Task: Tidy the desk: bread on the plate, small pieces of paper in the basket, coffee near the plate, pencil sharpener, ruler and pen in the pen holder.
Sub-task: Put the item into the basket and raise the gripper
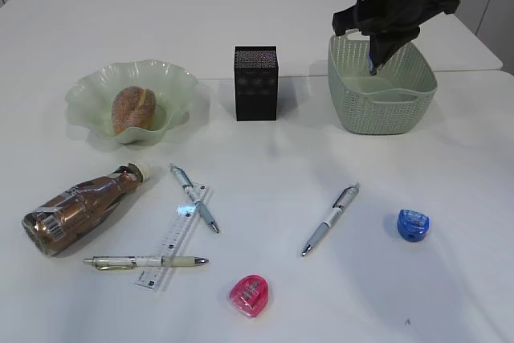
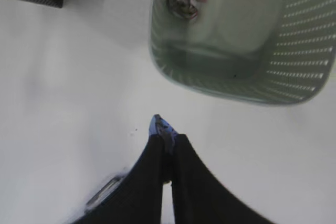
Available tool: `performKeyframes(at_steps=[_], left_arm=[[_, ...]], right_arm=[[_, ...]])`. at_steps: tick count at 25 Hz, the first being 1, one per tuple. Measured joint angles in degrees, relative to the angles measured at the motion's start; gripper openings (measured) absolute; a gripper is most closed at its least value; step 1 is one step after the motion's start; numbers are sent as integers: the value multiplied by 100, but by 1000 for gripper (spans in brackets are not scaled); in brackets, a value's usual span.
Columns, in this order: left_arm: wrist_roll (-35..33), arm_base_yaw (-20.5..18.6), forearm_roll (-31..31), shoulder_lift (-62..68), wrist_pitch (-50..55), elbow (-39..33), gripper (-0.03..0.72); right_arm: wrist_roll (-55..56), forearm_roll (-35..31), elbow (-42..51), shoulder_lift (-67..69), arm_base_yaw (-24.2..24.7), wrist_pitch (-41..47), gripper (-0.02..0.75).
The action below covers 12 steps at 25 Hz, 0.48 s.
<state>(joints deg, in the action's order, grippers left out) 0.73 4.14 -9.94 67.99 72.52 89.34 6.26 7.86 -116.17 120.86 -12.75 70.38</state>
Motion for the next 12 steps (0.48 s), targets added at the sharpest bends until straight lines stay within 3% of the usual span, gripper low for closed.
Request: performKeyframes(at_steps=[6, 12], left_arm=[[0, 0, 0, 0, 0, 0, 467], [0, 0, 0, 0, 0, 0, 466]], right_arm=[[51, 232, -557, 486, 115, -87, 29], [140, 277, -1198, 1085, 592, -415, 29]])
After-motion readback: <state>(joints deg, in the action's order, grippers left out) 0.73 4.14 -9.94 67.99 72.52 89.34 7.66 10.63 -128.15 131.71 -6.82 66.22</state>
